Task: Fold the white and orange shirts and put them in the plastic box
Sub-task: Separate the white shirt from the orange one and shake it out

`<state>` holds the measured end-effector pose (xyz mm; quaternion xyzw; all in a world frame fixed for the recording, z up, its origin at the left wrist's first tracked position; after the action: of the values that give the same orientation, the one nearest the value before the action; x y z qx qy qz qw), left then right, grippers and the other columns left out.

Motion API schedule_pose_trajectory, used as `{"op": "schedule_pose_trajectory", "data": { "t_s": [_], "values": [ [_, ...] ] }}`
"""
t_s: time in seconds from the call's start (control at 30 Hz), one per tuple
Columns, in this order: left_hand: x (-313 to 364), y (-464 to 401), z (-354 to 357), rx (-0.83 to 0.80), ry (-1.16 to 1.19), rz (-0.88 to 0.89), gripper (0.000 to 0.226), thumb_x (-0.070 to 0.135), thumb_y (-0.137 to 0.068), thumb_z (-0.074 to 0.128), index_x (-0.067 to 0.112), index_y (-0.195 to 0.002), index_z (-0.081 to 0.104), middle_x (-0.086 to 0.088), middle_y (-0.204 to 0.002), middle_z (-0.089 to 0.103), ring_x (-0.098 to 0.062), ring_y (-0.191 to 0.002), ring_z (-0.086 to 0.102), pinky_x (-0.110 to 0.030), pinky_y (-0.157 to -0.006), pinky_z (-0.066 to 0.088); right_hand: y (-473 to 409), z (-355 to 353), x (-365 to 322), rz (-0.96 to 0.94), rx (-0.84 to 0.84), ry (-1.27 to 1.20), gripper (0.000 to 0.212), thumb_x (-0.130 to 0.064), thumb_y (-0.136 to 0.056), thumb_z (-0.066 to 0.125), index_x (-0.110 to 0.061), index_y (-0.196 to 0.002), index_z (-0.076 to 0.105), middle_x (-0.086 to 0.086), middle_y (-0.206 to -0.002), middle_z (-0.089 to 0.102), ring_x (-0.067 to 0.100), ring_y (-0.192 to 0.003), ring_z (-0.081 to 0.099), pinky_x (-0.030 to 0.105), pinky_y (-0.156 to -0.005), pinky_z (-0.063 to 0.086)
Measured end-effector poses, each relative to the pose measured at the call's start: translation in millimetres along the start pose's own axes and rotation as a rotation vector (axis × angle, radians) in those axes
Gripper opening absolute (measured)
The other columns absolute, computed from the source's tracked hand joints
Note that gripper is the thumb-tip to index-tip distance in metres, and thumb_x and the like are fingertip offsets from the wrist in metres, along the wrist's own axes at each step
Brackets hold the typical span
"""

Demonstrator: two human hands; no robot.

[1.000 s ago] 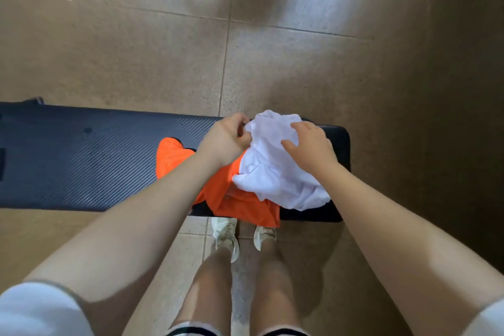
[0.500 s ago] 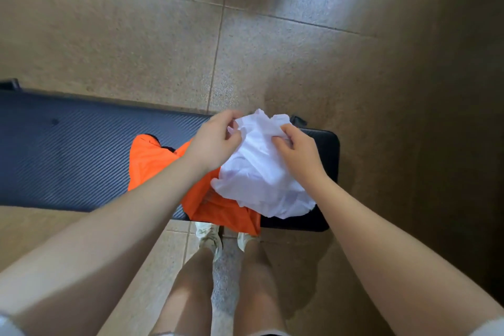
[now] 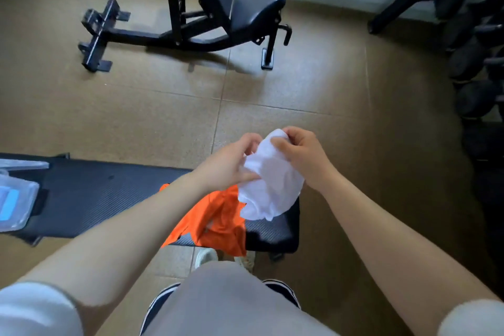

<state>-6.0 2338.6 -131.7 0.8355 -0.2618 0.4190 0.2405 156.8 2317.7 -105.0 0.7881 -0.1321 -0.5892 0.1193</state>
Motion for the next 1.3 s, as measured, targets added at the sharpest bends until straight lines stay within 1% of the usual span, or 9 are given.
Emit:
{"op": "schedule_pose_trajectory", "data": {
  "t_s": [0.07,0.2,0.37,0.43,0.6,0.8,0.97,1.13,1.3],
  "values": [
    [17,1,-10,0.145,-0.106,0.036,0.054,0.046,-0.068,0.043,0.006,-0.104,0.053,-0.002,-0.088,0.060,-0.018,-0.075,0.056,-0.028,-0.068,0.042,6,-10,-20,0.005,0.028,-0.032,0.014,-0.012,-0.085,0.061,-0.008,-0.073,0.054,0.006,-0.068,0.048,0.013,-0.063,0.044,0.026,-0.057,0.036],
    [47,1,-35,0.301,-0.044,0.082,0.039,0.040,-0.074,0.048,0.008,-0.089,0.063,0.001,-0.077,0.061,0.002,-0.067,0.050,-0.007,-0.059,0.034,2,-32,-41,-0.001,0.182,0.173,0.016,-0.022,-0.081,0.063,-0.013,-0.072,0.053,0.006,-0.075,0.052,0.018,-0.068,0.048,0.029,-0.062,0.036],
    [94,-7,-56,-0.097,-0.377,0.124,0.017,0.022,-0.085,0.061,0.006,-0.089,0.066,-0.012,-0.080,0.068,-0.022,-0.071,0.057,-0.029,-0.065,0.039,-6,-38,-52,-0.008,0.159,0.351,0.012,-0.019,-0.078,0.064,-0.016,-0.090,0.062,0.002,-0.092,0.059,0.018,-0.087,0.055,0.025,-0.066,0.039],
    [109,-12,-63,-0.193,-0.416,0.108,0.019,0.022,-0.086,0.061,0.004,-0.084,0.066,-0.013,-0.070,0.061,-0.019,-0.063,0.048,-0.029,-0.060,0.035,-7,-35,-58,-0.021,0.159,0.357,0.013,-0.016,-0.080,0.062,-0.017,-0.093,0.064,0.000,-0.092,0.060,0.015,-0.088,0.054,0.024,-0.069,0.039],
    [127,-15,-80,-0.021,-0.075,0.004,0.035,0.026,-0.087,0.061,0.013,-0.056,0.051,0.005,-0.051,0.036,-0.004,-0.045,0.029,-0.019,-0.045,0.023,25,-33,-73,-0.173,0.166,0.058,0.016,-0.026,-0.093,0.049,-0.022,-0.086,0.062,-0.014,-0.086,0.056,0.000,-0.083,0.052,0.016,-0.072,0.039],
    [127,-3,-82,0.028,0.012,-0.022,0.029,0.022,-0.091,0.055,-0.003,-0.076,0.063,-0.003,-0.064,0.047,-0.008,-0.059,0.039,-0.023,-0.056,0.031,41,0,-60,-0.246,0.224,0.268,0.014,-0.025,-0.086,0.059,-0.015,-0.095,0.060,0.004,-0.091,0.064,0.021,-0.089,0.058,0.040,-0.080,0.050],
    [129,16,-98,0.153,0.223,-0.014,0.028,0.019,-0.090,0.056,-0.006,-0.078,0.062,-0.008,-0.070,0.052,-0.014,-0.065,0.046,-0.027,-0.061,0.036,34,2,-62,-0.253,0.466,0.337,0.014,-0.010,-0.087,0.052,-0.013,-0.099,0.058,-0.004,-0.090,0.055,0.015,-0.081,0.051,0.028,-0.069,0.039],
    [114,34,-116,0.377,0.409,-0.046,0.018,0.018,-0.090,0.057,0.012,-0.078,0.068,0.005,-0.067,0.062,-0.001,-0.060,0.054,-0.013,-0.058,0.043,27,-10,-46,-0.231,0.367,0.499,0.020,-0.014,-0.093,0.046,-0.016,-0.076,0.054,-0.004,-0.063,0.048,0.021,-0.065,0.047,0.032,-0.057,0.033],
    [102,42,-123,0.478,0.604,-0.117,0.022,0.021,-0.092,0.054,0.020,-0.073,0.066,0.010,-0.058,0.066,0.001,-0.053,0.058,-0.011,-0.050,0.043,23,-17,-53,-0.183,0.376,0.412,0.033,-0.019,-0.098,0.039,-0.002,-0.075,0.056,0.013,-0.070,0.056,0.029,-0.069,0.049,0.034,-0.059,0.030]
  ]
}}
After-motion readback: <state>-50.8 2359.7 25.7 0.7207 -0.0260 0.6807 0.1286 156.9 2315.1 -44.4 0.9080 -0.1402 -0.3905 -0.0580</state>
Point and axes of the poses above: each hand's wrist, its own y-axis away from the middle knuckle, its own z-axis out of the palm, x = y × z, the point moved 2 cm from there along -y, towards the middle knuckle
